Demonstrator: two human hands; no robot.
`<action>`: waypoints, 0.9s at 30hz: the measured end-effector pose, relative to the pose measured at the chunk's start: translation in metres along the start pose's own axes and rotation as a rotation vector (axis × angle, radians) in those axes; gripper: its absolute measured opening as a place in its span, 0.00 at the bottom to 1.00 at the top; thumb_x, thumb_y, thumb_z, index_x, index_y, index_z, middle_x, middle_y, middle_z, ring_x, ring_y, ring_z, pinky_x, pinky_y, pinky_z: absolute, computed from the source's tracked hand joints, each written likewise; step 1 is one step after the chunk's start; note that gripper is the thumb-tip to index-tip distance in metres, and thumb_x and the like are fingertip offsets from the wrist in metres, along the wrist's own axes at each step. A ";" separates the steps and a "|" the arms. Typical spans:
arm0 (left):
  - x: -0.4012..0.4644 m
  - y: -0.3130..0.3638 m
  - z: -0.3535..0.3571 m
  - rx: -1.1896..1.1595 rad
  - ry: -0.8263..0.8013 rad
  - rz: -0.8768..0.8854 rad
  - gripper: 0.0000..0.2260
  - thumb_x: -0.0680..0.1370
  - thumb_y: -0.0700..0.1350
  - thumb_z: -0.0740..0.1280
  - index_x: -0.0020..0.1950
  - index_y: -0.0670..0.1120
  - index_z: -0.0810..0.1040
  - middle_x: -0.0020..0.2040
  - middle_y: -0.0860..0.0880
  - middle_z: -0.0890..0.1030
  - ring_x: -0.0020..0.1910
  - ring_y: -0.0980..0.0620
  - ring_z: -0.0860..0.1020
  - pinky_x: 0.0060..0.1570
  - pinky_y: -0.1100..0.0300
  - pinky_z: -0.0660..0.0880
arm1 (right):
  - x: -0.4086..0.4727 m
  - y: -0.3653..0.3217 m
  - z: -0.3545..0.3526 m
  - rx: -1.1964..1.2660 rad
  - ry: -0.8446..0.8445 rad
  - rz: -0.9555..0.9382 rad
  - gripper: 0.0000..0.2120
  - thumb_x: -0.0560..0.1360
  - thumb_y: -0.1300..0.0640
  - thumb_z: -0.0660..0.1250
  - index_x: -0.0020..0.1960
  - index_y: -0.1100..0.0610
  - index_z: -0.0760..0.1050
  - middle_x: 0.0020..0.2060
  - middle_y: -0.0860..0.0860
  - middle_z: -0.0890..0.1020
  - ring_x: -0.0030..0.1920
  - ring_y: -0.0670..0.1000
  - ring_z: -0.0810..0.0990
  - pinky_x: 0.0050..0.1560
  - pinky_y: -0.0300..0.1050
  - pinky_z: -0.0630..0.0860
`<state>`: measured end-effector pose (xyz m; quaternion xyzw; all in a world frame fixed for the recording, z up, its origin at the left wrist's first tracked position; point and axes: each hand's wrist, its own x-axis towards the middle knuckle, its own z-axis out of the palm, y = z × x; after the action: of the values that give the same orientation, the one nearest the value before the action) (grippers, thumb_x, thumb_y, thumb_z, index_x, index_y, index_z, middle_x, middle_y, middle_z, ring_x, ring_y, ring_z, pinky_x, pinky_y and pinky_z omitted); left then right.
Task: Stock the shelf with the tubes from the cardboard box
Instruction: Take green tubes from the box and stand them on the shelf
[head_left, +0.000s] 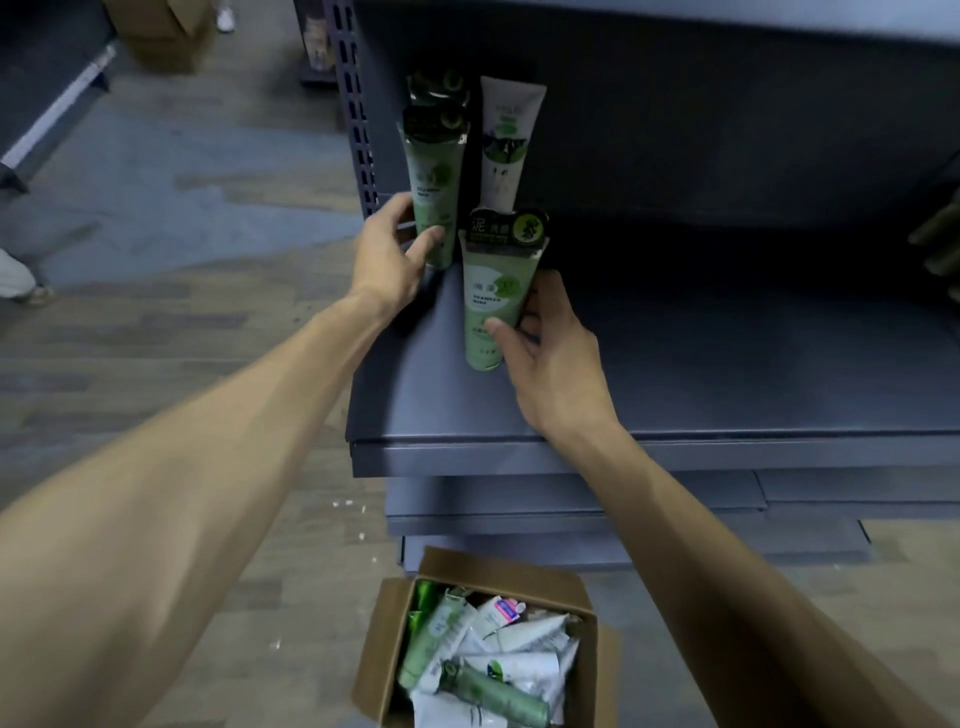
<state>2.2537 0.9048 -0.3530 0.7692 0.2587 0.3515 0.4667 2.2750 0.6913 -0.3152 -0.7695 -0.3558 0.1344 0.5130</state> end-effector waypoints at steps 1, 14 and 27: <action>0.004 -0.001 0.000 -0.002 0.000 -0.003 0.13 0.78 0.38 0.67 0.63 0.42 0.77 0.55 0.52 0.82 0.52 0.62 0.78 0.51 0.71 0.74 | 0.001 0.001 0.000 0.000 -0.002 -0.002 0.12 0.78 0.59 0.66 0.60 0.53 0.69 0.49 0.46 0.83 0.49 0.44 0.83 0.53 0.50 0.81; 0.021 -0.007 0.004 -0.019 -0.015 -0.022 0.12 0.78 0.37 0.67 0.61 0.45 0.78 0.54 0.50 0.81 0.52 0.56 0.79 0.55 0.65 0.77 | 0.005 0.001 -0.002 -0.007 -0.012 -0.008 0.11 0.77 0.61 0.67 0.57 0.53 0.70 0.47 0.41 0.82 0.48 0.39 0.82 0.52 0.39 0.80; 0.019 -0.001 0.005 -0.035 0.093 -0.041 0.09 0.75 0.36 0.69 0.51 0.46 0.73 0.46 0.51 0.78 0.44 0.58 0.75 0.48 0.66 0.76 | 0.001 -0.006 -0.005 0.054 -0.036 0.026 0.11 0.78 0.64 0.66 0.58 0.56 0.70 0.44 0.38 0.79 0.45 0.29 0.78 0.44 0.23 0.72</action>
<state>2.2693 0.9162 -0.3496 0.7384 0.2897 0.3815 0.4746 2.2760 0.6900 -0.3081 -0.7573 -0.3512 0.1644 0.5255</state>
